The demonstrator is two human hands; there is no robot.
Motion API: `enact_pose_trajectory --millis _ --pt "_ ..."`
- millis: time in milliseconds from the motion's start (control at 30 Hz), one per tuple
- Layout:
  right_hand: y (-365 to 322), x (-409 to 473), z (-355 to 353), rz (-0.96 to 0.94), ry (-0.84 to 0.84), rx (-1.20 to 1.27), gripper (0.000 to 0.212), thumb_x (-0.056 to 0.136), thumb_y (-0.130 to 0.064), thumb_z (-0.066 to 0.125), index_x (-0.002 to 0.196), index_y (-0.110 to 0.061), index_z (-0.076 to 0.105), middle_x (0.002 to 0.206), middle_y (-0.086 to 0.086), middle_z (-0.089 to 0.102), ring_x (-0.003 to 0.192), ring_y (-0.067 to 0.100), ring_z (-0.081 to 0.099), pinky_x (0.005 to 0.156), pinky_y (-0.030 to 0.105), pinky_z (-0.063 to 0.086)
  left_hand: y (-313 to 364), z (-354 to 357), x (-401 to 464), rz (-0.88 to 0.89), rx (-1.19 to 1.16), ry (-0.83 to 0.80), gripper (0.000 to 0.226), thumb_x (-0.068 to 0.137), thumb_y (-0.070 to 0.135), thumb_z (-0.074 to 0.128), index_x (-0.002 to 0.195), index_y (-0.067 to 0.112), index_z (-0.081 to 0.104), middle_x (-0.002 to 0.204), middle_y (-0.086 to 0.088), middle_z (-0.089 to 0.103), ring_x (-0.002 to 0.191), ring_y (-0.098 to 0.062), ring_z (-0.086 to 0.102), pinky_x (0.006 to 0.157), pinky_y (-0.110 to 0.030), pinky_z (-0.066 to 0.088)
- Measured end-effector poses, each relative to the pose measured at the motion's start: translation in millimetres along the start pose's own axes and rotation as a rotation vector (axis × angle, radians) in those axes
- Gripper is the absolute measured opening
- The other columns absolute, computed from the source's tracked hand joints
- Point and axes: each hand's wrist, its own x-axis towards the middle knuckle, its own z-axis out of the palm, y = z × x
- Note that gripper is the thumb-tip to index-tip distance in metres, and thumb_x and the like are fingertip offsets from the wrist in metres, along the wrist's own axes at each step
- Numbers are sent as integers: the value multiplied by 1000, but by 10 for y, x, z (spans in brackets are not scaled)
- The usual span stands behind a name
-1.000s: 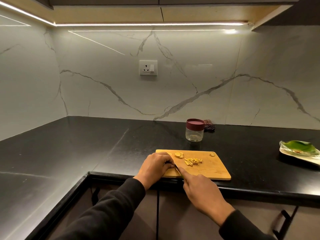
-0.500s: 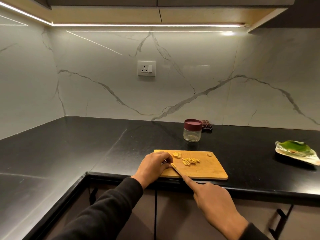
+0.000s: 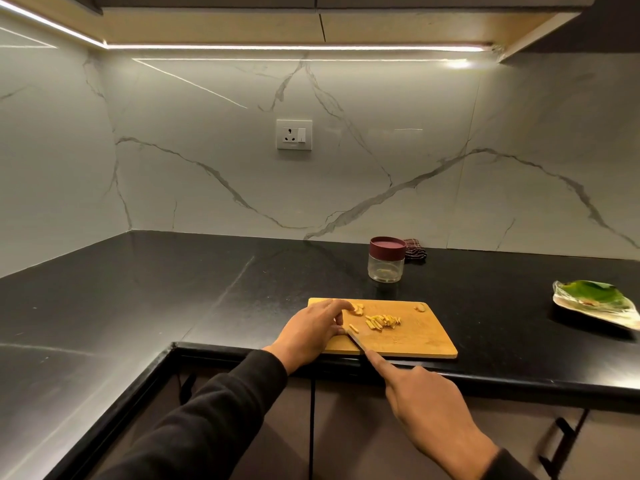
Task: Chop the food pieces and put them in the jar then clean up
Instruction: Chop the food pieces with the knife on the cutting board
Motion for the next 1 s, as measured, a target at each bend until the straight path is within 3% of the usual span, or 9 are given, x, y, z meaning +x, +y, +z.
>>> enact_pose_trajectory --millis 100,233,567,733,1000 --pt "11 22 -9 -2 25 62 57 109 -37 30 157 -49 1 87 -6 51 68 8 45 67 25 38 4 17 -36 -50 -73 70 25 96 26 65 120 25 57 111 9 65 99 -6 63 89 -22 53" --pt "56 118 27 4 36 177 54 109 -39 30 156 -51 6 87 -7 58 72 8 54 64 22 42 -11 34 -86 1 -86 145 9 93 24 70 102 24 72 104 10 70 93 -5 64 87 -19 53" --pt "73 165 9 72 52 257 55 108 -37 35 157 -47 13 82 -11 57 68 6 54 52 20 33 -29 26 -111 5 -105 162 8 93 28 70 99 26 75 102 12 71 91 -1 63 86 -13 51" --pt "2 213 15 31 21 296 55 108 -37 36 156 -49 14 79 -8 57 68 7 55 54 19 34 -23 19 -89 -1 -90 146 9 93 29 69 100 26 74 104 12 70 91 -1 62 84 -8 46" --pt "-118 281 22 -22 -9 351 52 108 -35 37 157 -44 20 82 -10 59 66 7 55 51 19 35 -14 19 -88 -11 -94 142 11 93 27 69 102 24 75 105 11 70 92 0 61 87 -13 50"
